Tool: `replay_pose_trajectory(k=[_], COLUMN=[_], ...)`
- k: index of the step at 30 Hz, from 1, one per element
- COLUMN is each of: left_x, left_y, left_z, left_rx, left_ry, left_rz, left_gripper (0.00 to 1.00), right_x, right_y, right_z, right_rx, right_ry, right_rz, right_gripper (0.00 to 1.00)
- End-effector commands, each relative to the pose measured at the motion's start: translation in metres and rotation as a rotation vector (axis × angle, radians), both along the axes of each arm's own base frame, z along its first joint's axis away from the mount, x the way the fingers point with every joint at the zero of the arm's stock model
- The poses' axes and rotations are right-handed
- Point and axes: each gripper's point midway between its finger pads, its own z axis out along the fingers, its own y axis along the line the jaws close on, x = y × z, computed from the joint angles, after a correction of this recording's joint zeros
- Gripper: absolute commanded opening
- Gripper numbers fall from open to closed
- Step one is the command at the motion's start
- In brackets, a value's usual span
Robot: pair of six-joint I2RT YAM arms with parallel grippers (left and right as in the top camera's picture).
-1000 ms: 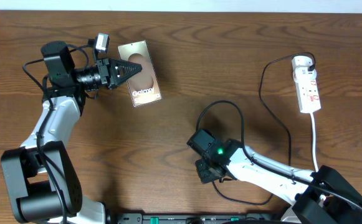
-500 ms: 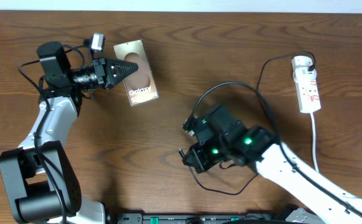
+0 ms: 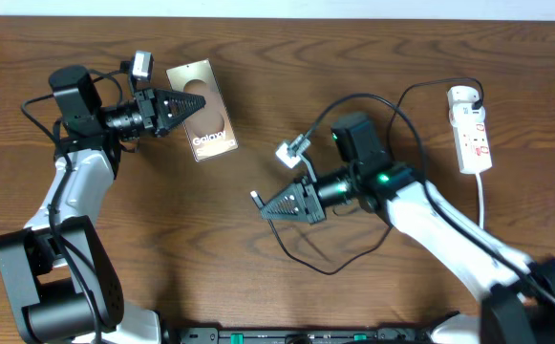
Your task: Plug charger to phone and switch on socket
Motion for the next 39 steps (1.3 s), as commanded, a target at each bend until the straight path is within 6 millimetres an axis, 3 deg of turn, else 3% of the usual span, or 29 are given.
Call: replay_pose_trajectory(k=[1,6,16,25,33,39], left_x=[-0.005,-0.004,-0.003,0.014,0.026,0.029], left_y=[-0.001,0.0,0.005,0.012,0.016,0.017], left_z=[0.01,0.011,0.011,0.005,0.024,0.026], left_rx=[-0.003,0.0,0.002,0.038,0.004,-0.008], left_ry=[-0.043,-0.054,-0.057,-0.028,-0.014,0.008], left_rz=[-0.028,-0.025,-0.01,0.095,0.143,0.165], left_gripper=[0.07,0.07,0.07,0.07,0.07,0.07], right_x=[-0.001,0.016,0.034,0.05,0.059,0.073], right_y=[0.004,0.015,0.024,0.03,0.036,0.046], right_z=[-0.001,-0.011,0.0,0.002,-0.009,-0.005], right_rx=[0.092,0.125,0.147,0.134,0.132,0.162], right_ry=[0.147,0.157,0.112,0.109,0.137,0.122], right_rz=[0.107,0.124,0.074,-0.015,0.002,0.031], right_gripper=[0.01,0.01,0.01,0.01,0.01,0.01])
